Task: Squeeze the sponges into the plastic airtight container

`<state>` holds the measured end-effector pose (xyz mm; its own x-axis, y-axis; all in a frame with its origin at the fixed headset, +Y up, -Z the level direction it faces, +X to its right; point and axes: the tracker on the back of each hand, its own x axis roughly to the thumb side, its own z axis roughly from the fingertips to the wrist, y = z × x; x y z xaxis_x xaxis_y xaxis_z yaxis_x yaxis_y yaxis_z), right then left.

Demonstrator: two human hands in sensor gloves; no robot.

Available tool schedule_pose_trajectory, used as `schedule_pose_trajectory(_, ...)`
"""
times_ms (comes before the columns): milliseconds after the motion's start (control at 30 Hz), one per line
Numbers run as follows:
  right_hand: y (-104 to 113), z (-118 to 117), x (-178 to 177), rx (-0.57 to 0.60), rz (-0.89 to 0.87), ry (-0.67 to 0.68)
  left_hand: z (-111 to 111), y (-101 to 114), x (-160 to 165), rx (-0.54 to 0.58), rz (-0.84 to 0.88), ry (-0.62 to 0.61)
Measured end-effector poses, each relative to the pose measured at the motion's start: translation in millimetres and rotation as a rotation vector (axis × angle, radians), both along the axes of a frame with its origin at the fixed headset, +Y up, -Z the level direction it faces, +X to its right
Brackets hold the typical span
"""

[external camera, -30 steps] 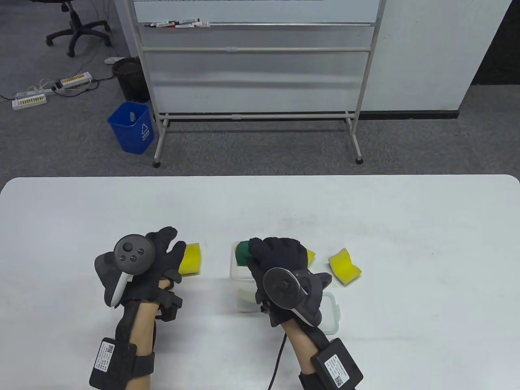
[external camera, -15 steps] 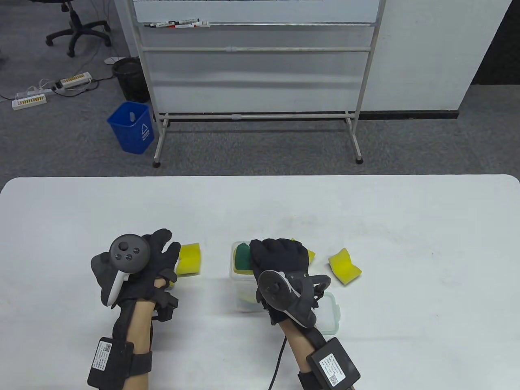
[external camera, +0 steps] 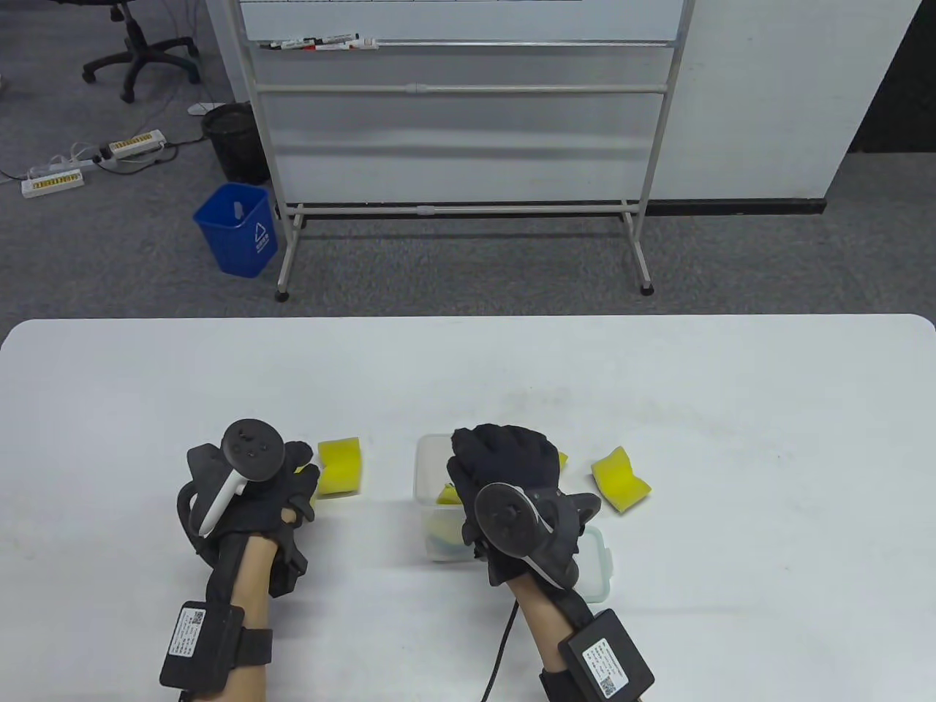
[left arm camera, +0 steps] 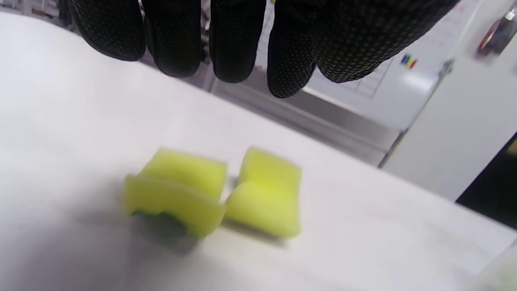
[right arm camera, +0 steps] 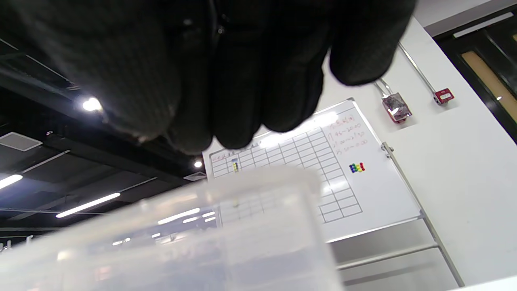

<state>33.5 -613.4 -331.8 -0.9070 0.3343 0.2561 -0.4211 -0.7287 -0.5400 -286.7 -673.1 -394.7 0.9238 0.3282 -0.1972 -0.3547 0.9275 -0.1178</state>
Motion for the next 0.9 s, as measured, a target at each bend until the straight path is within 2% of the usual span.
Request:
schedule_pose_trajectory(167,0,-1,2,-0.01,-0.014,0.005,-8,-29,-9,-0.187,-0.001,-0.03)
schedule_pose_trajectory(367,-1,-1,2,-0.014,-0.017,0.012,-11,-52,-9,-0.344,-0.01,-0.085)
schedule_pose_trajectory(633,-1,-1,1,-0.02,-0.013,0.018,-12,-63,-3,-0.425,-0.089,-0.097)
schedule_pose_trajectory(900,-1,-1,2,-0.024,-0.023,0.02,-12,-61,-5,-0.412,-0.057,-0.088)
